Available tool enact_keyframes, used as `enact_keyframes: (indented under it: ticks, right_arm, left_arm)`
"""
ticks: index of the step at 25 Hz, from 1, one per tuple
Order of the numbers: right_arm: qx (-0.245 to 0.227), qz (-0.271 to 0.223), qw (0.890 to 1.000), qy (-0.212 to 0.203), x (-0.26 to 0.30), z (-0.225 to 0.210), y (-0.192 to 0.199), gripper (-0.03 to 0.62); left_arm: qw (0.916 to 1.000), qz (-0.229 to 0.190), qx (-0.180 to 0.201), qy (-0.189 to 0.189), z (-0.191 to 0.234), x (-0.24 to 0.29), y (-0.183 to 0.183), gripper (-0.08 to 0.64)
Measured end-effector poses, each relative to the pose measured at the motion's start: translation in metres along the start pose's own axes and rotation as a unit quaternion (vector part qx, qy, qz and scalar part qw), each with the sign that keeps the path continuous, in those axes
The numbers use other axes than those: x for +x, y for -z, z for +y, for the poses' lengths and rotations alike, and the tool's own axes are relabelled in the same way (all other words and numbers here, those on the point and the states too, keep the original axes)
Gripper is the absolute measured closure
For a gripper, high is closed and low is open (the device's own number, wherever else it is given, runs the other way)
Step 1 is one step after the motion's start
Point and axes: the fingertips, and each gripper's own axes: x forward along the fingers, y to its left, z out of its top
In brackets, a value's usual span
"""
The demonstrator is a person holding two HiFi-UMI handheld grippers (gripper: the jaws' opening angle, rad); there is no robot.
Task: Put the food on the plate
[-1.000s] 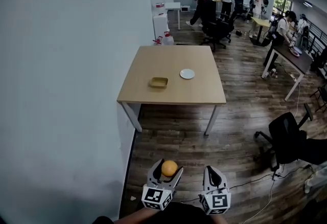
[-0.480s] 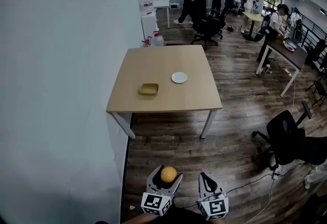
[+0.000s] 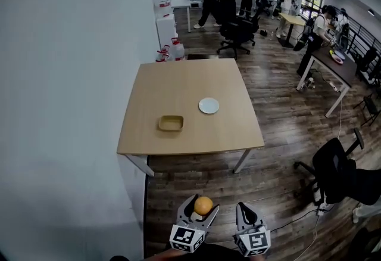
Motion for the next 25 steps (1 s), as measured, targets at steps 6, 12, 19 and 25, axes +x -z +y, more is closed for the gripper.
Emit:
enact_keyframes:
  ticks: [6,12,19,25]
  right_arm:
    - [0.008,0.011,1.0,0.025,0.059,-0.016,-0.016,0.532]
    - [0.009,0.002,0.999,0.04,0.111,-0.02,-0.035,0.532]
    - [-0.004,0.002,0.999,0.034,0.135,-0.019,-0.045,0.532]
    - [0.015,0.007,0.999,0.047,0.164,-0.034,-0.039,0.532]
  left_arm:
    - [0.9997,-0.008,0.0,0.024,0.04,0.036,-0.025,0.245]
    - [0.9997,-0.011,-0.011,0.017,0.091,0.06,-0.036,0.245]
    - [0.9997,-0.012,-0.019,0.007,0.121,0.077,-0.042,0.245]
    - [0.9984,0.003,-0.055,-0.006,0.147,0.099,-0.028,0.245]
